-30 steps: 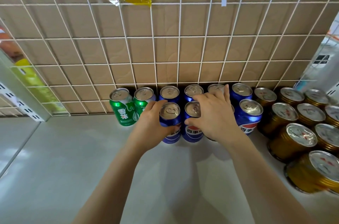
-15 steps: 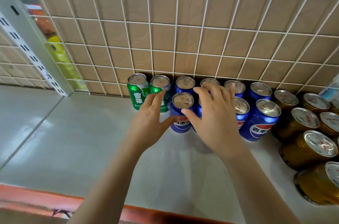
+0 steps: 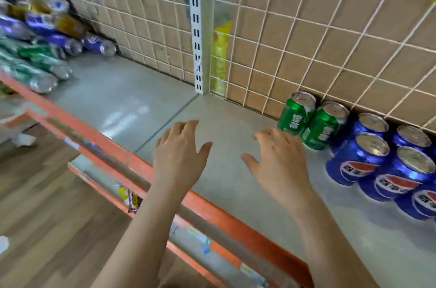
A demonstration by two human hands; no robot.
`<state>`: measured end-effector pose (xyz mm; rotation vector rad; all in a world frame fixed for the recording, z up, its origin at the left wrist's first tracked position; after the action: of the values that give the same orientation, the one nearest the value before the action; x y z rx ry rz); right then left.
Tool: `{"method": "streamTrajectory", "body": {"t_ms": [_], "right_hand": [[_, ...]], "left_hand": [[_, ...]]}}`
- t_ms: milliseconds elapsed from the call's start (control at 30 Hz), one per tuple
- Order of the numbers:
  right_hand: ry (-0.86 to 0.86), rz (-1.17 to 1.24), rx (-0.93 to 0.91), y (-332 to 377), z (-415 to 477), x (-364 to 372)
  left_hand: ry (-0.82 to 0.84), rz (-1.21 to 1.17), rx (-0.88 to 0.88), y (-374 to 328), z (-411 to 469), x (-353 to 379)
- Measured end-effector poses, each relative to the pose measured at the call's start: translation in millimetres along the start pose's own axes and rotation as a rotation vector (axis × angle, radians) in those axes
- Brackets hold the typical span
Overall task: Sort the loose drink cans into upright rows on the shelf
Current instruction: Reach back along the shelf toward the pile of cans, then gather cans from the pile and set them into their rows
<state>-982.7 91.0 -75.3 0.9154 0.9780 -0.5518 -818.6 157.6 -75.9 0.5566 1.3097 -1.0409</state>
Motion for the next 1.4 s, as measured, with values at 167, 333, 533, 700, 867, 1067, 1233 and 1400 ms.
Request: {"method": "streamTrajectory", "body": {"t_ms": [167,333,533,700,867,1067,1233,1400], "right_hand": [[0.025,0.010,-0.069,95.0,23.5,46.6],[0.105,0.109,-0.092,185.4,52.1,95.3],[0.160,0.177,-0.197,280.5,83.0,142.1],[0.217,0.181,-0.282,331.5,112.0,176.0],[0.278,0.197,-0.303,364.5,152.9,212.7],[0.276,0.260,-0.285,404.7,228.3,261.4],[0.287,0.302,-0.291,441.9,300.3,286.6],[0.314,0.285,-0.316,466.4,347.7,305.8]], "left_hand": [[0.024,-0.012,-0.089,108.0,17.4,-16.1],[0.054,-0.014,-0.139,207.8,30.5,-29.5],[0.029,-0.020,-0.250,301.3,35.9,-52.3],[-0.011,-0.011,-0.336,352.6,49.9,-61.3],[0.001,0.011,-0.374,400.2,80.8,-53.4],[0.055,0.061,-0.401,453.5,151.3,-38.4],[0.096,0.060,-0.329,482.4,224.6,-40.1],[0.103,0.071,-0.282,499.7,274.5,-40.1]]}}
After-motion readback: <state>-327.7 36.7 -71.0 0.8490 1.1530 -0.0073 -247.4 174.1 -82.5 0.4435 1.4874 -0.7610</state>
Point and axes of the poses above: each hand's wrist, its own z-axis towards the middle knuckle, its own x-axis out of the palm, y = z × x, the point moved 5 cm from there along z, towards the middle knuckle, and after that the axes turned 14 degrees about z, right-handed, at the moved point
